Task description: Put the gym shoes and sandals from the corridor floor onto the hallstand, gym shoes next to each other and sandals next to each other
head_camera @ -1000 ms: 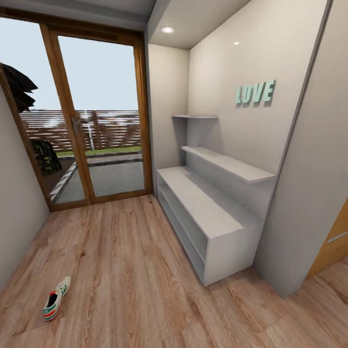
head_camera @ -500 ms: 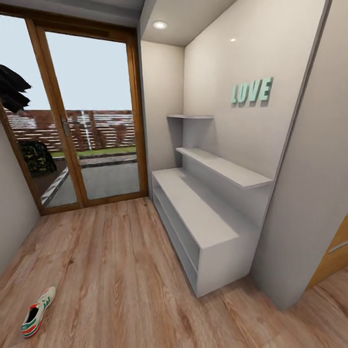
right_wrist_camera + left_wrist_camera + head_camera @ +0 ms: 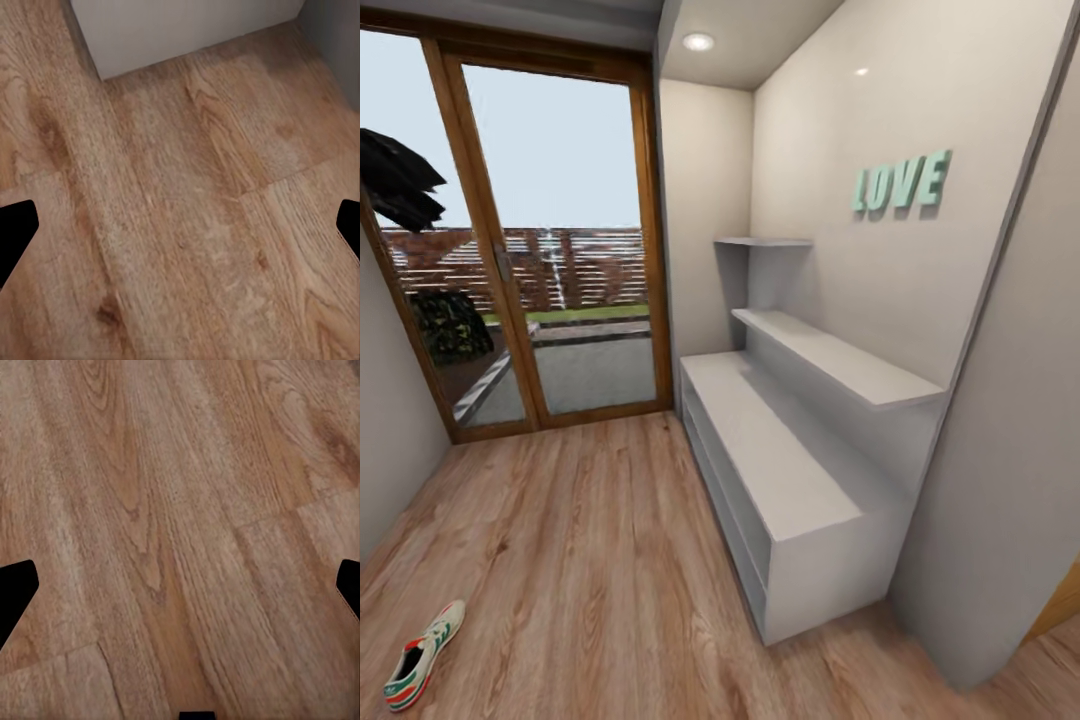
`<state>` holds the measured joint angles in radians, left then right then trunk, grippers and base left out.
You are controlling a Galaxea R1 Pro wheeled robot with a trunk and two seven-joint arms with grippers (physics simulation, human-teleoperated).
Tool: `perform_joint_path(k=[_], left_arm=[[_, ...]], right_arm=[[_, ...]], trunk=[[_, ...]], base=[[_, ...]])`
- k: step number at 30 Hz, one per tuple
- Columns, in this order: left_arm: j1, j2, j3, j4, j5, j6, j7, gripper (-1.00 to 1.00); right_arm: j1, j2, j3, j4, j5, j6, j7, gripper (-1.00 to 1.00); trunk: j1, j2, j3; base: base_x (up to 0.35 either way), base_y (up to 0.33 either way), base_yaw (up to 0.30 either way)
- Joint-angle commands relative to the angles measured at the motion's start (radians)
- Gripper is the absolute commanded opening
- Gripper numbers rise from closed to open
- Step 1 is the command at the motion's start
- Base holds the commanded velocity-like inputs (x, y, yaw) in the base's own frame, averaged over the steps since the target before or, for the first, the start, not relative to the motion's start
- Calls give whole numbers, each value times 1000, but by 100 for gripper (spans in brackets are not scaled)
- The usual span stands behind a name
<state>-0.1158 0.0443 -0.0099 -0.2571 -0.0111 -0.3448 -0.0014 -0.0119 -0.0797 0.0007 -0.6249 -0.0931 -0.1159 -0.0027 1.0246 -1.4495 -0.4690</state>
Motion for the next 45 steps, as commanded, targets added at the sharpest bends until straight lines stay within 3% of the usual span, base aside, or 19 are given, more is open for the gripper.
perform_joint_path(k=[1, 20, 39, 45], left_arm=[[-1, 0, -1, 1, -1, -3, 0, 100], [-1, 3, 7, 1, 1, -3, 0, 100], [-1, 5, 12, 1, 9, -2, 5, 100], [-2, 10, 64, 1, 12, -3, 5, 100]], right_arm=[[0, 0, 2, 1, -10, -4, 0, 100], [0, 0, 2, 1, -10, -4, 0, 100], [0, 0, 3, 2, -10, -4, 0, 100], [0, 0, 4, 3, -10, -4, 0, 100]], trunk=[[0, 0, -1], [0, 0, -1], [0, 0, -1], [0, 0, -1]], base=[[234, -198, 222], [248, -119, 269], [11, -1, 277], [0, 0, 277]])
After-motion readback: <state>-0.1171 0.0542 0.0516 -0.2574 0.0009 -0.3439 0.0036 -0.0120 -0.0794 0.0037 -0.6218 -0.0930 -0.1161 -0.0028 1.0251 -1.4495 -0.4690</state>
